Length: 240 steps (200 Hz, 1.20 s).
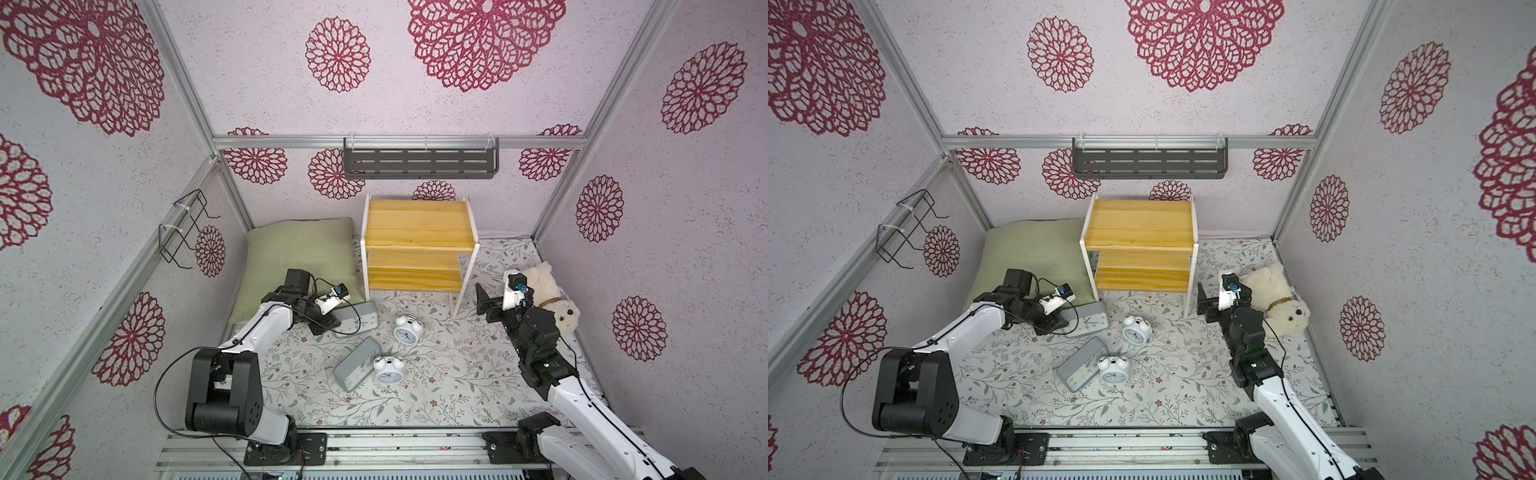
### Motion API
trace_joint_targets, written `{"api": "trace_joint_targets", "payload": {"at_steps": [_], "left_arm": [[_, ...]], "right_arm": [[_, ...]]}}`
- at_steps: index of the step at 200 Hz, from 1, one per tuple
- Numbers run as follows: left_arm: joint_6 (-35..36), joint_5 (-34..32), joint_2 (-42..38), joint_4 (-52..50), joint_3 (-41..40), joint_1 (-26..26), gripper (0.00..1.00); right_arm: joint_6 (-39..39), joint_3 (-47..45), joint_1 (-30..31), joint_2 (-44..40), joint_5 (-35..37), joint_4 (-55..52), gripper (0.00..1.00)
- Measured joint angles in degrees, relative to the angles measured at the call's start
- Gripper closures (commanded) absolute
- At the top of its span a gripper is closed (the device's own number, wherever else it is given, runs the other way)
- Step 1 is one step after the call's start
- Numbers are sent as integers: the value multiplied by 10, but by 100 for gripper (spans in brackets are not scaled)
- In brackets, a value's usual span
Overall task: Place the alarm clocks on the shelf by style
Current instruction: Pick up the alarm from the center of the board.
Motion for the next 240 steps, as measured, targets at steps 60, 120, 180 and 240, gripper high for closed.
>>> {"api": "trace_joint_targets", "payload": {"at_steps": [60, 120, 180, 240], "left_arm": [[1, -31, -53, -113, 19, -28, 86], [-2, -96, -114, -176, 51, -33, 92], [-4, -118, -177, -246, 133, -39, 92], [-3, -75, -211, -315, 210, -60, 88]], "right_arm": [[-6, 0, 0, 0, 10, 0, 8], [-6, 0, 0, 0, 6, 0, 8], [-14, 0, 0, -3, -51, 1, 9], [-26, 1, 0, -12, -234, 12, 9]]}}
